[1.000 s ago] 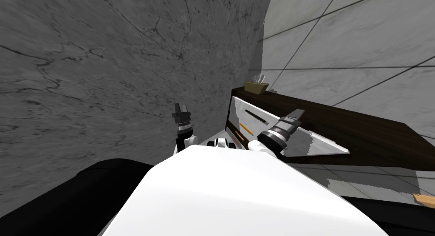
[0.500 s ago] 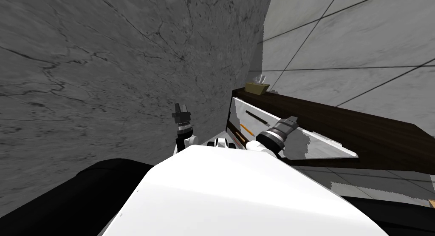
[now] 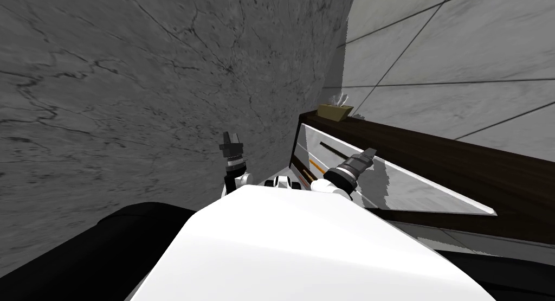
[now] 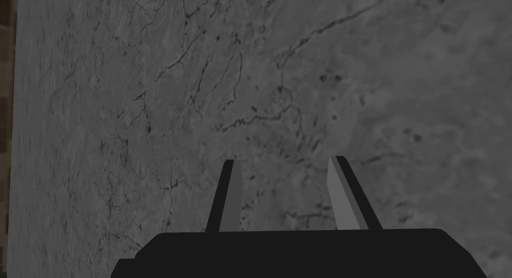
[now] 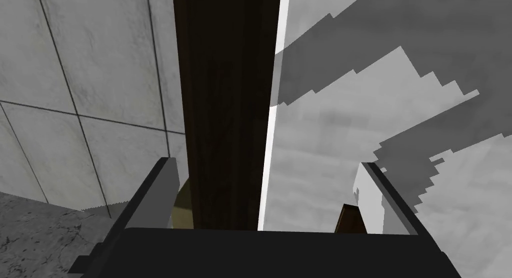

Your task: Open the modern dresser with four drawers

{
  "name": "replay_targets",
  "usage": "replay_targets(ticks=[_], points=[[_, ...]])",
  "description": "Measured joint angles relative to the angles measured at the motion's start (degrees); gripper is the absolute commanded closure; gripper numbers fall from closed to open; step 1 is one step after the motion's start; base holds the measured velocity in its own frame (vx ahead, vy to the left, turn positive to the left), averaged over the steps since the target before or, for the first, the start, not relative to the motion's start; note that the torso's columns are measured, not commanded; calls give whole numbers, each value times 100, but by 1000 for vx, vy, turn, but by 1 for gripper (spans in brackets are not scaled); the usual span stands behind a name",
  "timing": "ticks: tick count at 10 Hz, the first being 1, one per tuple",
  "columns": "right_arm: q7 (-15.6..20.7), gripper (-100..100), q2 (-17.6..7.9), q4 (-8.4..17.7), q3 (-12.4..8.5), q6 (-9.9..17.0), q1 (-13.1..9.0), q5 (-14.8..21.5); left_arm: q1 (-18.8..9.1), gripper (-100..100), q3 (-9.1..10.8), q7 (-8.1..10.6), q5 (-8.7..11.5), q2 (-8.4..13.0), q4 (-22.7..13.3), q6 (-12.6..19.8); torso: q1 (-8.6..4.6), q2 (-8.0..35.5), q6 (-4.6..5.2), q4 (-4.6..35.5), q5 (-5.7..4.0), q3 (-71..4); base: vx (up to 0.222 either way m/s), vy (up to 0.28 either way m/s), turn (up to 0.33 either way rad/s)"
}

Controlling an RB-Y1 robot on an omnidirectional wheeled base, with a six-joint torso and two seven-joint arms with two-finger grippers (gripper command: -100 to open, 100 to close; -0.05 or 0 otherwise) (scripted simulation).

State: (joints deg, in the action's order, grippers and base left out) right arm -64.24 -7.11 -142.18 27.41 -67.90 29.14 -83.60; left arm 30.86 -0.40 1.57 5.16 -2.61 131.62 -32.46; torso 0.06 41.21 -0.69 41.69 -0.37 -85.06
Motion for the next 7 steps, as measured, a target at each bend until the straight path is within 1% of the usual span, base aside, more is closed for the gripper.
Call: replay_targets(ticks=[2,3,4,5,6,7], points=[[-137,-100,74,-53,30,-62,18,-201,0,0,0,0,0,0,0,0,0,-40,-7,-15,-6,-23,22,24,-9],[-228,-100,178,-82,72,-127,23,-335,1,0,0,0,0,0,0,0,15,-60,-21,-20,-2,-36,31,29,-15],[-304,-100,323,-111,158,-211,29,-422,1,0,0,0,0,0,0,0,37,-75,-39,-22,7,-48,15,4,15],[-372,-100,385,-79,161,-257,17,-485,0,0,0,0,0,0,0,0,45,-83,-48,-21,14,-55,16,-5,21],[-440,-100,458,-115,186,-287,50,-565,1,0,0,0,0,0,0,0,56,-86,-49,-20,19,-58,19,14,-20],[-532,-100,565,-96,149,-308,35,-696,1,0,0,0,0,0,0,0,69,-90,-52,-21,23,-60,33,33,-6]])
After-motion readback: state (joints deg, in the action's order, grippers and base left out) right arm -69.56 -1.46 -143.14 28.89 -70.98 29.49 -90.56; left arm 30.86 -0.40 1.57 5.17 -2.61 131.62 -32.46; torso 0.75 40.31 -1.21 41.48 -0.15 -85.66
